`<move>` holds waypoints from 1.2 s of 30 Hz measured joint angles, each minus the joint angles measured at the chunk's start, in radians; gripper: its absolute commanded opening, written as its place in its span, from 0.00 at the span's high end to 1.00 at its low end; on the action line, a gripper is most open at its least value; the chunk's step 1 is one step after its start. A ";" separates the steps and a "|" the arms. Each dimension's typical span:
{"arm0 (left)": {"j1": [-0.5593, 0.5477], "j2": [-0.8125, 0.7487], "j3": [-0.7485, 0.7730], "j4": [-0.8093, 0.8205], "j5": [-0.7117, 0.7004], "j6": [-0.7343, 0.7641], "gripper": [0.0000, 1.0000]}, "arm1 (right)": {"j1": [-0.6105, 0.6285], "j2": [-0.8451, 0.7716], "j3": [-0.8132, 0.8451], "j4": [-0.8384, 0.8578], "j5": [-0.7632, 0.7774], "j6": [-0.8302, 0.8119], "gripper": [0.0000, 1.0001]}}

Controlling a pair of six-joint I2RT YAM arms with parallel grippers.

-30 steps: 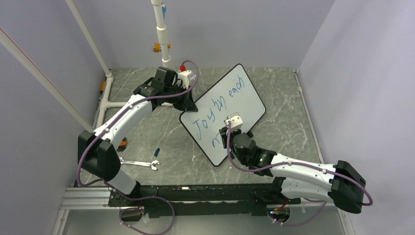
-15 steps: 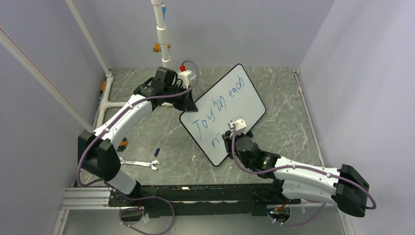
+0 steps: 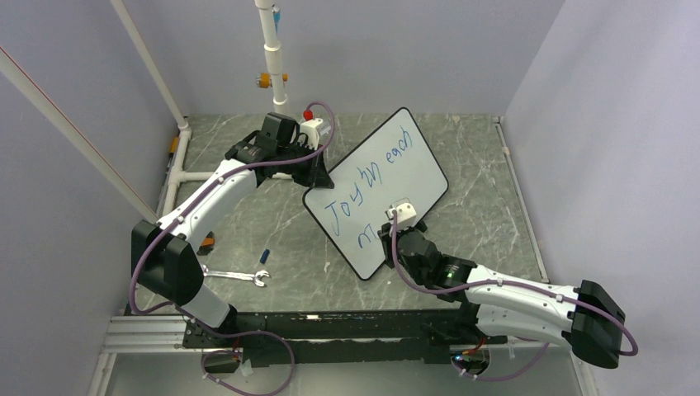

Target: Write a sentence on the whiteboard

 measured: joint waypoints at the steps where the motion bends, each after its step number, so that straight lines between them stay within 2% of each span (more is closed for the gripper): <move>1: 0.000 0.000 0.000 0.000 0.000 0.000 1.00 | 0.000 -0.002 0.000 0.000 0.002 0.000 1.00; 7: 0.000 0.000 0.000 0.000 -0.001 0.000 1.00 | -0.023 -0.018 0.002 0.014 -0.007 -0.013 1.00; 14: 0.000 0.000 0.000 0.000 -0.001 0.000 1.00 | -0.244 -0.102 -0.001 0.105 -0.131 0.029 1.00; 18: 0.000 0.000 0.000 -0.001 -0.002 0.000 1.00 | -0.311 -0.108 -0.011 0.158 -0.200 0.052 1.00; 36: 0.000 0.000 0.000 -0.001 -0.003 0.001 1.00 | -0.341 -0.036 -0.101 0.268 -0.347 0.168 1.00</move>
